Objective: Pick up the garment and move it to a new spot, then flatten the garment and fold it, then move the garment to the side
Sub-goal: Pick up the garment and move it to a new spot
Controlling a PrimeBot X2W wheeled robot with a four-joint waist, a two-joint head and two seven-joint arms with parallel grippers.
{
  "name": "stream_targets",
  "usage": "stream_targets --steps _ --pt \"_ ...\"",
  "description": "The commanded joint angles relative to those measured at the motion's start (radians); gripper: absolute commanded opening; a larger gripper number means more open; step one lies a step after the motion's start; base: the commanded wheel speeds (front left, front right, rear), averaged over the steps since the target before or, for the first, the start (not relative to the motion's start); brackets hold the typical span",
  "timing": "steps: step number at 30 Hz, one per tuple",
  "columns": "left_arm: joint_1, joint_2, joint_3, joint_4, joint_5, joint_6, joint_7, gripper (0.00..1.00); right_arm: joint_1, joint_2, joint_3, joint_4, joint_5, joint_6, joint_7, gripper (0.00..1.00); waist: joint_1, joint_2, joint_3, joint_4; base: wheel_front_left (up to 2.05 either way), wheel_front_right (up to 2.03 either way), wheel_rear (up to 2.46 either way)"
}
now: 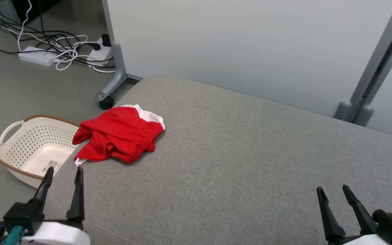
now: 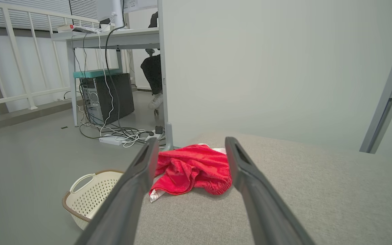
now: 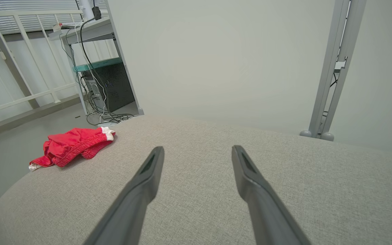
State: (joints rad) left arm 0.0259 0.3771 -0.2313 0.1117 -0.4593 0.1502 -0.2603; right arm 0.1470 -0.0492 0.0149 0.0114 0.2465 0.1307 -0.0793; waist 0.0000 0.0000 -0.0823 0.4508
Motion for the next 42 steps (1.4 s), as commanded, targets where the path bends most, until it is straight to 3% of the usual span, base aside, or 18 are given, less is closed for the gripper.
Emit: stream_targets --steps 1,6,11,20,28,36,37,38,39,42 --pt "-0.037 -0.005 0.0 0.008 0.009 -0.006 -0.005 1.0 -0.012 -0.004 0.0 -0.01 -0.004 0.0 0.006 1.0 0.0 0.0 0.014 -0.015 0.0 0.0 0.0" --pt "-0.131 -0.023 0.008 0.057 0.015 -0.017 -0.005 1.0 -0.024 -0.004 -0.001 -0.043 -0.023 0.0 0.03 1.0 0.0 0.0 0.058 -0.061 0.0 0.0 0.0" --pt "-0.28 -0.027 0.042 0.145 0.004 -0.055 -0.004 1.0 -0.07 -0.004 -0.003 -0.108 -0.06 0.0 0.064 1.0 0.0 0.0 0.168 -0.124 0.0 0.0 0.0" --pt "-0.543 -0.02 0.04 0.522 -0.039 -0.184 0.01 1.0 -0.162 -0.012 0.003 -0.154 -0.096 0.0 0.095 1.0 0.0 0.0 0.329 -0.221 0.0 0.0 0.0" --pt "-0.668 -0.025 0.028 0.81 -0.079 -0.245 0.076 1.0 -0.196 -0.019 0.002 -0.156 -0.096 0.0 0.092 1.0 0.0 0.0 0.392 -0.256 0.0 0.0 0.0" --pt "-0.76 -0.037 0.019 1.027 -0.123 -0.267 0.188 1.0 -0.221 -0.028 0.008 -0.148 -0.089 0.0 0.093 1.0 0.0 0.0 0.418 -0.273 0.0 0.0 0.0" --pt "-0.767 -0.037 0.015 1.041 -0.123 -0.269 0.19 0.74 -0.222 -0.028 0.007 -0.147 -0.088 0.0 0.093 1.0 0.0 0.0 0.42 -0.273 0.0 0.0 0.0" --pt "-0.775 -0.033 0.014 1.052 -0.12 -0.269 0.176 0.21 -0.223 -0.028 0.007 -0.146 -0.088 0.0 0.093 1.0 0.0 0.0 0.421 -0.274 0.0 0.0 0.0" --pt "-0.78 -0.034 0.014 1.064 -0.123 -0.27 0.176 0.0 -0.224 -0.028 0.006 -0.144 -0.087 0.0 0.092 1.0 0.0 0.0 0.421 -0.274 0.0 0.0 0.0" --pt "-0.788 -0.034 0.008 1.087 -0.12 -0.272 0.138 0.0 -0.226 -0.026 0.004 -0.139 -0.084 0.0 0.087 1.0 0.0 0.0 0.416 -0.274 0.0 0.0 0.0"
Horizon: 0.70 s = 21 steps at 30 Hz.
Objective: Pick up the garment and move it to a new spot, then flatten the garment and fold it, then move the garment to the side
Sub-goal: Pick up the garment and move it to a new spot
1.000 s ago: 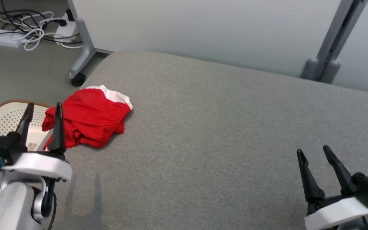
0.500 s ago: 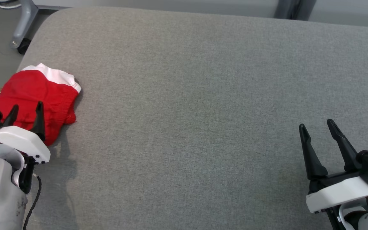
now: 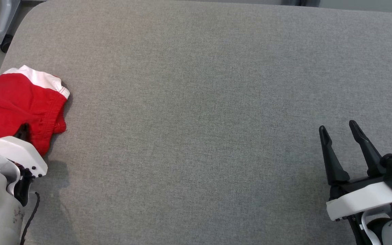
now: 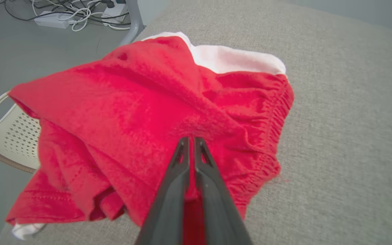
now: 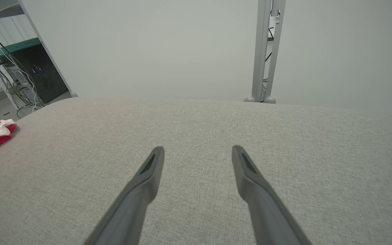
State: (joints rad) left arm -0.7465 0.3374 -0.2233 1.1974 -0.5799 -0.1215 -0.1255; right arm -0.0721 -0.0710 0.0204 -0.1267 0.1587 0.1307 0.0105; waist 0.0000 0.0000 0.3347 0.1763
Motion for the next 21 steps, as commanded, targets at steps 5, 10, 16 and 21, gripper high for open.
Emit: stream_targets --steps 5,10,16,21 --pt "0.008 -0.002 -0.013 -0.003 0.013 -0.004 -0.104 0.0 0.003 0.001 -0.007 0.017 0.007 0.0 -0.017 1.0 0.0 0.0 -0.033 0.004 0.0 0.0 0.0" --pt "0.055 0.01 -0.006 -0.097 0.05 0.016 -0.139 0.0 0.018 0.008 -0.01 0.037 0.019 0.0 -0.034 1.0 0.0 0.0 -0.081 0.009 0.0 0.0 0.0" --pt "0.217 0.024 0.065 -0.411 0.155 0.077 -0.14 0.0 0.041 0.015 -0.011 0.06 0.029 0.0 -0.048 1.0 0.0 0.0 -0.142 0.008 0.0 0.0 0.0" --pt "0.398 0.004 0.12 -0.671 0.252 0.11 -0.14 0.0 0.072 0.017 -0.016 0.073 0.042 0.0 -0.057 1.0 0.0 0.0 -0.199 0.002 0.0 0.0 0.0"
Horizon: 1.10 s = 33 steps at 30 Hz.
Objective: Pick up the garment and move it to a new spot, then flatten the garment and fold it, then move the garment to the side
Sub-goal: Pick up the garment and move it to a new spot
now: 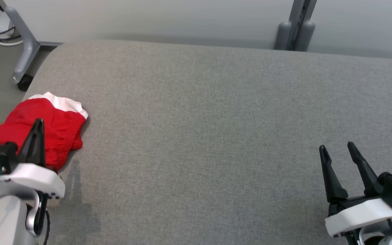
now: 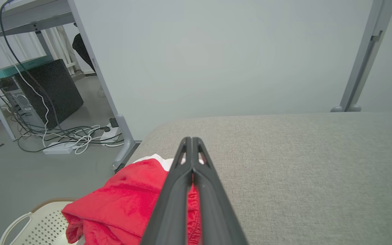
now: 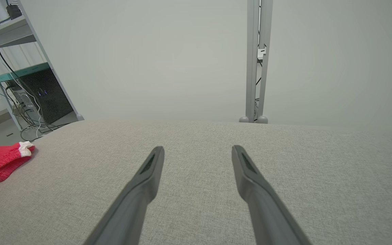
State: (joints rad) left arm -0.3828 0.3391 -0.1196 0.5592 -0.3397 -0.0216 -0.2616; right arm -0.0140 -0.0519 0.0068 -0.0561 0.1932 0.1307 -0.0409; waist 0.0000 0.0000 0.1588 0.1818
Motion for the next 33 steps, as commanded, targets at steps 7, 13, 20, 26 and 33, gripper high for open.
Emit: stream_targets --steps 7,13,20,26,33 --pt "0.201 -0.031 0.066 -0.201 0.043 0.043 -0.004 0.0 0.058 -0.001 -0.005 0.019 0.02 0.0 -0.012 1.0 0.0 0.0 -0.095 -0.014 0.0 0.0 0.0" --pt "0.358 -0.069 0.096 -0.356 0.047 0.088 -0.004 1.0 0.108 -0.001 -0.004 0.026 0.038 0.0 -0.013 1.0 0.0 0.0 -0.168 -0.01 0.0 0.0 0.0" --pt "0.496 -0.094 0.083 -0.515 0.073 0.13 0.003 1.0 0.135 -0.001 0.007 0.022 0.046 0.0 -0.009 1.0 0.0 0.0 -0.203 0.012 0.0 0.0 0.0" --pt "0.584 -0.108 0.064 -0.588 0.075 0.155 0.048 1.0 0.153 -0.001 0.016 0.028 0.049 0.0 -0.012 1.0 0.0 0.0 -0.231 0.029 0.0 0.0 0.0" --pt "0.635 -0.106 0.052 -0.598 0.073 0.16 0.068 1.0 0.176 -0.001 0.022 0.036 0.051 0.0 -0.011 1.0 0.0 0.0 -0.256 0.042 0.0 0.0 0.0"
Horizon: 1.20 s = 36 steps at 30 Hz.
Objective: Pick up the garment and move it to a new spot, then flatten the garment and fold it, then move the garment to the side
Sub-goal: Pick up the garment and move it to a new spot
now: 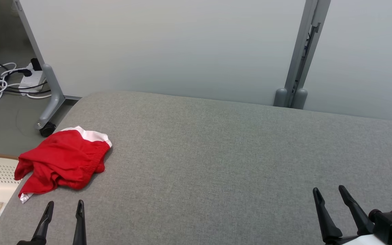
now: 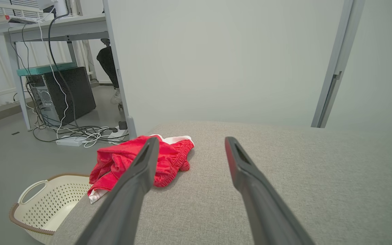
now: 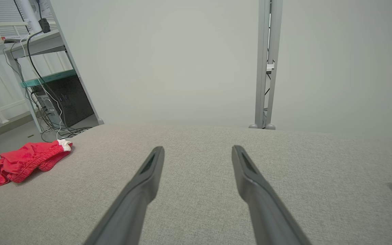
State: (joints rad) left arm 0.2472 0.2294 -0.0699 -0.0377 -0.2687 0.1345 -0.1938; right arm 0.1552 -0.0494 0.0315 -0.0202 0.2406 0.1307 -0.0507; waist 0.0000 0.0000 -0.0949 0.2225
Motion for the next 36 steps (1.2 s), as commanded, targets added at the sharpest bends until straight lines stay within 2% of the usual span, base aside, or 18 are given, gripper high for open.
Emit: stream_targets --steps 1,24,27,31,36 --pt "0.007 0.005 0.002 0.004 -0.001 0.002 -0.001 1.0 0.009 -0.004 -0.003 0.0 0.002 0.0 0.0 1.0 0.0 0.0 -0.004 0.003 0.0 0.0 0.0" --pt "-0.041 0.017 -0.001 0.023 -0.014 0.017 0.001 1.0 0.003 -0.004 -0.012 -0.016 -0.006 0.0 0.014 1.0 0.0 0.0 0.009 0.021 0.0 0.0 0.0" --pt "-0.082 0.016 0.0 0.028 -0.013 0.02 -0.002 1.0 -0.002 -0.004 -0.021 -0.027 -0.011 0.0 0.019 1.0 0.0 0.0 0.028 0.029 0.0 0.0 0.0" --pt "-0.185 0.023 -0.004 0.067 -0.018 0.002 0.002 1.0 -0.017 -0.004 -0.025 -0.052 -0.027 0.0 0.036 1.0 0.0 0.0 0.071 0.031 0.0 0.0 0.0" --pt "-0.345 0.033 0.01 0.158 -0.051 -0.021 0.019 1.0 -0.052 -0.004 -0.023 -0.097 -0.052 0.0 0.063 1.0 0.0 0.0 0.174 0.016 0.0 0.0 0.0"
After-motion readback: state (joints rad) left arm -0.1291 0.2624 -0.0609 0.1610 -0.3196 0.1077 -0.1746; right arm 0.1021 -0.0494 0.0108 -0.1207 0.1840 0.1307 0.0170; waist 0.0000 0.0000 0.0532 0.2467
